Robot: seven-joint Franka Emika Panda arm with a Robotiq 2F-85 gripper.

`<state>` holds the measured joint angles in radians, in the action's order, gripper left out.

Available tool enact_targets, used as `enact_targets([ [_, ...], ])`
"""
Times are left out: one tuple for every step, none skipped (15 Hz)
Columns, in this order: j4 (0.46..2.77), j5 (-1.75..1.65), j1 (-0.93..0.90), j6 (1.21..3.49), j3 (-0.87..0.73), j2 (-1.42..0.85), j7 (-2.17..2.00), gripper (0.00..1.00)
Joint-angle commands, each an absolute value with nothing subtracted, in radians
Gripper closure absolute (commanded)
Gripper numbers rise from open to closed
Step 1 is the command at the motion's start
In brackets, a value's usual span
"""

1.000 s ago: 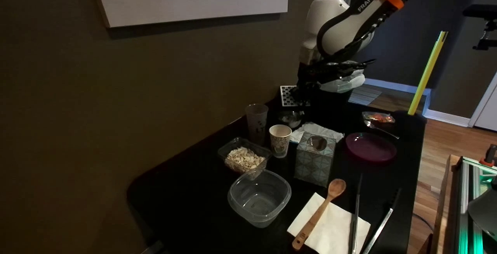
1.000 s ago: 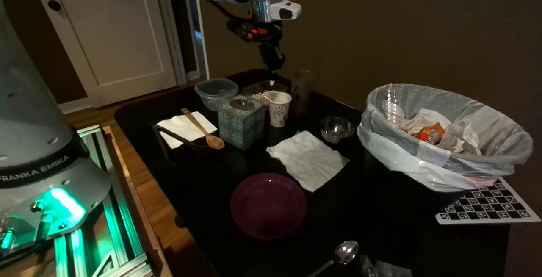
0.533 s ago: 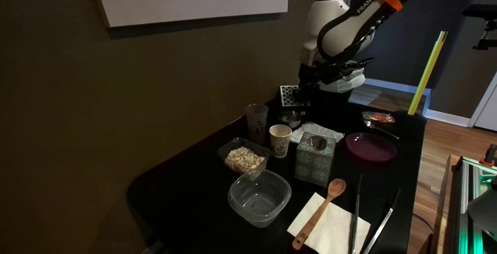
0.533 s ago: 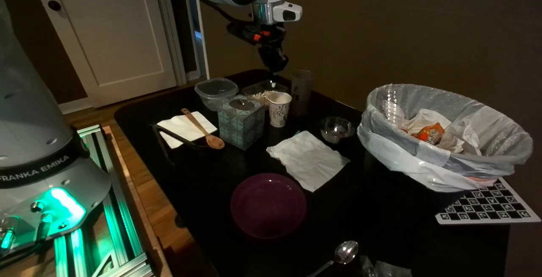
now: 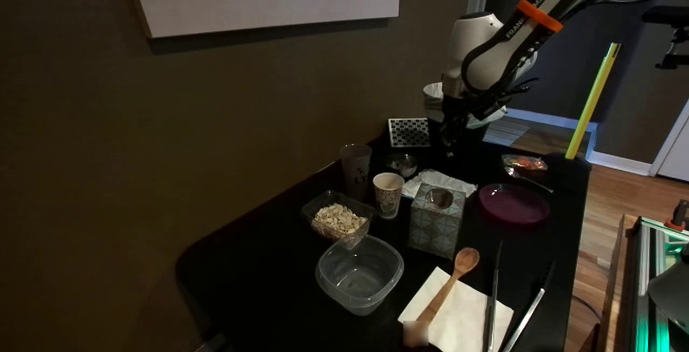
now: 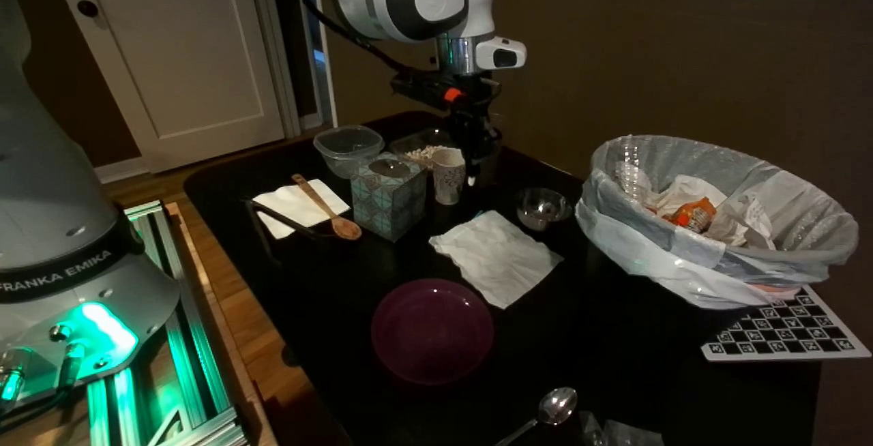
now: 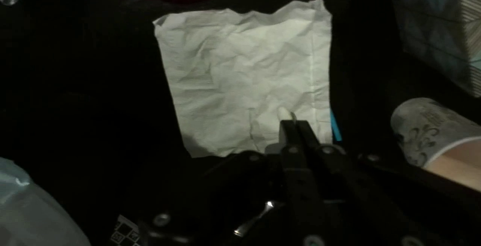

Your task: Put the popcorn on the paper towel then fold it and put it into the bin

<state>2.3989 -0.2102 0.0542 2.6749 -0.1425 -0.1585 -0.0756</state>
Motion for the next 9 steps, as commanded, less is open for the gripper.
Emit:
enact_targets([
  [2.432,-0.29,0.08,2.783,-0.19,-0.204,-0.101,0.99],
  [2.433,-0.303,0.083,2.827,-0.204,-0.229,-0.11,0.99],
  [2.435,-0.299,0.086,2.869,-0.213,-0.252,-0.111,0.99],
  [2.434,-0.302,0.08,2.913,-0.227,-0.281,-0.124,0.99],
  [2.434,-0.297,0.072,2.948,-0.241,-0.308,-0.128,0.99],
  [2.432,-0.316,0.05,2.996,-0.269,-0.34,-0.148,0.99],
  [2.433,-0.293,0.044,3.034,-0.273,-0.365,-0.142,0.99],
  [2.428,-0.281,0.028,3.073,-0.288,-0.395,-0.146,0.99],
  [2.424,-0.258,0.017,3.108,-0.295,-0.423,-0.145,0.99],
])
